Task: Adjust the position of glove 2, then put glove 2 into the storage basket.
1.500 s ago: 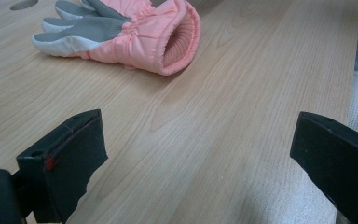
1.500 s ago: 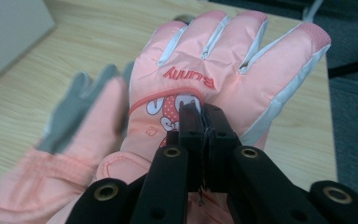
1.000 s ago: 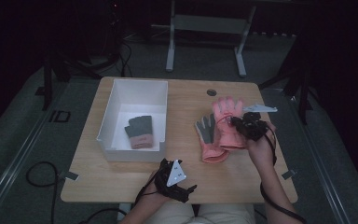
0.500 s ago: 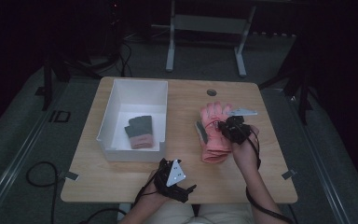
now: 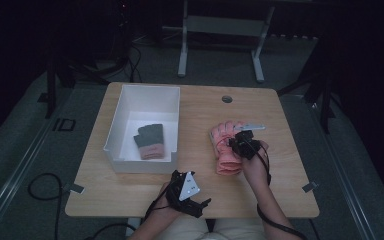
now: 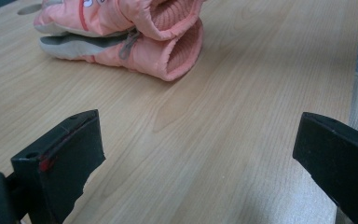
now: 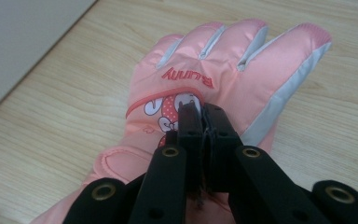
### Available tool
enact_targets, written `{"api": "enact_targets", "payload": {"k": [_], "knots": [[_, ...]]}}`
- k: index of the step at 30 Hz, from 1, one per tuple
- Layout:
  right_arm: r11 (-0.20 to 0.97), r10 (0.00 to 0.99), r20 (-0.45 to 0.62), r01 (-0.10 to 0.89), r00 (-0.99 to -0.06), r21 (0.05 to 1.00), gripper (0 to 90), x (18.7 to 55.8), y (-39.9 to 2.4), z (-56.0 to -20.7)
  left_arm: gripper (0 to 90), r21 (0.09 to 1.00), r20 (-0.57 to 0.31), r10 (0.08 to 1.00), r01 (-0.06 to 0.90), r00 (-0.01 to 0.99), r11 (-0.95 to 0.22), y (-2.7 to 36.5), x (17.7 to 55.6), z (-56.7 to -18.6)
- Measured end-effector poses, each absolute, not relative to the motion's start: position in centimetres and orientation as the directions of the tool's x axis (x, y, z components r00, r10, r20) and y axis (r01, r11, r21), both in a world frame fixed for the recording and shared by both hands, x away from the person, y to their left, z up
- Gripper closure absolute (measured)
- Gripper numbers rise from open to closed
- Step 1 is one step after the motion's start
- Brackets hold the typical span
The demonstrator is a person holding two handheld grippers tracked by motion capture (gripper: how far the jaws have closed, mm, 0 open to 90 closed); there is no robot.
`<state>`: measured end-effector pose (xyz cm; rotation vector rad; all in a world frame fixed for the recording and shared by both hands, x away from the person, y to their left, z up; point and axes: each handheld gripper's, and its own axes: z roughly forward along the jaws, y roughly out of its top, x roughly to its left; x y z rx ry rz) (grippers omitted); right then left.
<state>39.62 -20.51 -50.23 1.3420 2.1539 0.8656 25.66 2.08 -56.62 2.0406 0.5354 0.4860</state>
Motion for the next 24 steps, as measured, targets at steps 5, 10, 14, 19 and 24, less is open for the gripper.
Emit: {"api": "enact_targets", "payload": {"k": [5,10,14,19,24], "knots": [[0.331,0.903,-0.048,0.619,-0.428,0.712,85.8,39.8,-20.5,-50.7,1.4,0.867,0.122,0.55,0.18,0.826,-0.464,2.1,25.7,-56.7],[0.329,0.9,-0.041,0.615,-0.434,0.716,80.7,39.9,-20.7,-50.4,1.4,0.866,0.123,0.55,0.182,0.826,-0.466,2.1,25.8,-56.7],[0.333,0.889,-0.033,0.595,-0.457,0.731,64.2,39.5,-21.0,-49.2,1.4,0.869,0.118,0.551,0.183,0.826,-0.46,2.1,25.8,-56.6],[0.327,0.877,-0.026,0.555,-0.48,0.765,44.5,38.6,-22.3,-47.2,1.4,0.871,0.114,0.55,0.183,0.827,-0.457,2.1,25.8,-56.6],[0.29,0.864,0.021,0.532,-0.503,0.796,26.0,37.8,-24.3,-45.8,1.4,0.868,0.103,0.548,0.194,0.83,-0.457,2.1,25.8,-56.5]]}}
